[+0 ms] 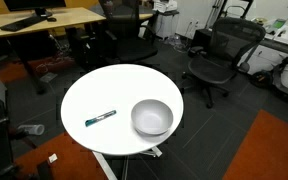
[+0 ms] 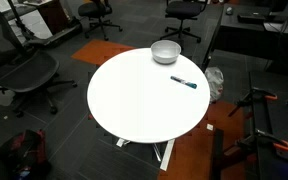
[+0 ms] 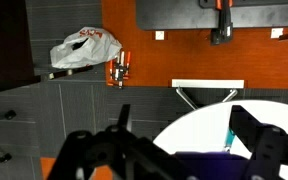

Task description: Put the marker in the white bowl

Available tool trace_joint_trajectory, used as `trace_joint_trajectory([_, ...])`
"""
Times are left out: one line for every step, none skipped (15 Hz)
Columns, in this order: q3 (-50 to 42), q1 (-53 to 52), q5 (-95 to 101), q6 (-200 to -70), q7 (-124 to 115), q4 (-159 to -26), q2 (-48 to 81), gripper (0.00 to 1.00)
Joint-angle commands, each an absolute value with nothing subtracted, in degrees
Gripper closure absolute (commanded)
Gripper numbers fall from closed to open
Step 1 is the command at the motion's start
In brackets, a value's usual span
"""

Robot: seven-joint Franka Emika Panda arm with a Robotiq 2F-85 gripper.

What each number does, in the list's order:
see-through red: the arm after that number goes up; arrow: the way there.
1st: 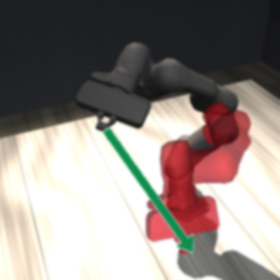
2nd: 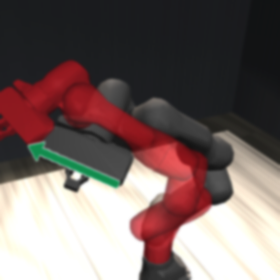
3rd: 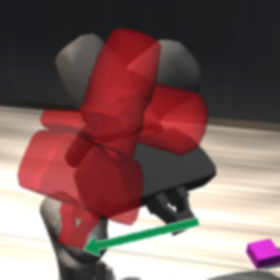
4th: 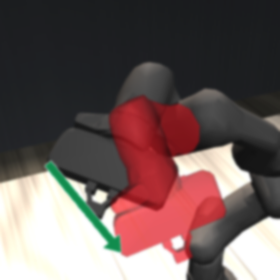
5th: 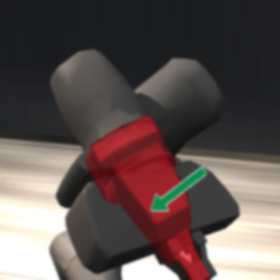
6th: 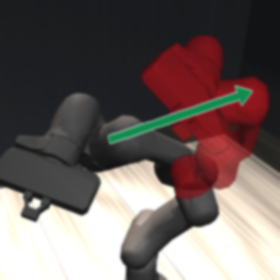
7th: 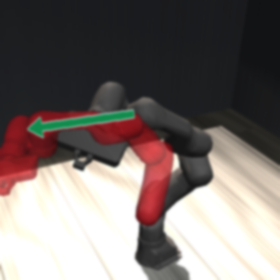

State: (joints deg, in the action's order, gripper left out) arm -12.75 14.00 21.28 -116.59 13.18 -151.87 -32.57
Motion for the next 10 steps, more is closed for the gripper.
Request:
trace_joint_trajectory([-12.80, 13.91, 21.28, -116.47, 13.15, -151.80, -32.59, 0.00])
trace_joint_trajectory([-12.80, 13.91, 21.28, -116.47, 13.15, -151.80, -32.59, 0.00])
trace_joint_trajectory([-12.80, 13.91, 21.28, -116.47, 13.15, -151.80, -32.59, 0.00])
trace_joint_trajectory([-12.80, 13.91, 21.28, -116.47, 13.15, -151.80, -32.59, 0.00])
trace_joint_trajectory([-12.80, 13.91, 21.28, -116.47, 13.15, -151.80, -32.59, 0.00])
trace_joint_trajectory([-12.80, 13.91, 21.28, -116.47, 13.15, -151.80, -32.59, 0.00])
trace_joint_trajectory([-12.82, 13.29, 20.89, -117.49, 13.64, -152.09, -32.63, 0.00])
trace_joint_trajectory([-12.35, 13.12, 20.92, -117.75, 12.85, -152.08, -32.40, 0.00])
trace_joint_trajectory([-12.20, 12.27, 20.37, -118.56, 13.01, -152.14, -31.99, 0.00])
trace_joint_trajectory([-11.81, 11.76, 20.15, -119.02, 12.50, -152.07, -31.39, 0.00])
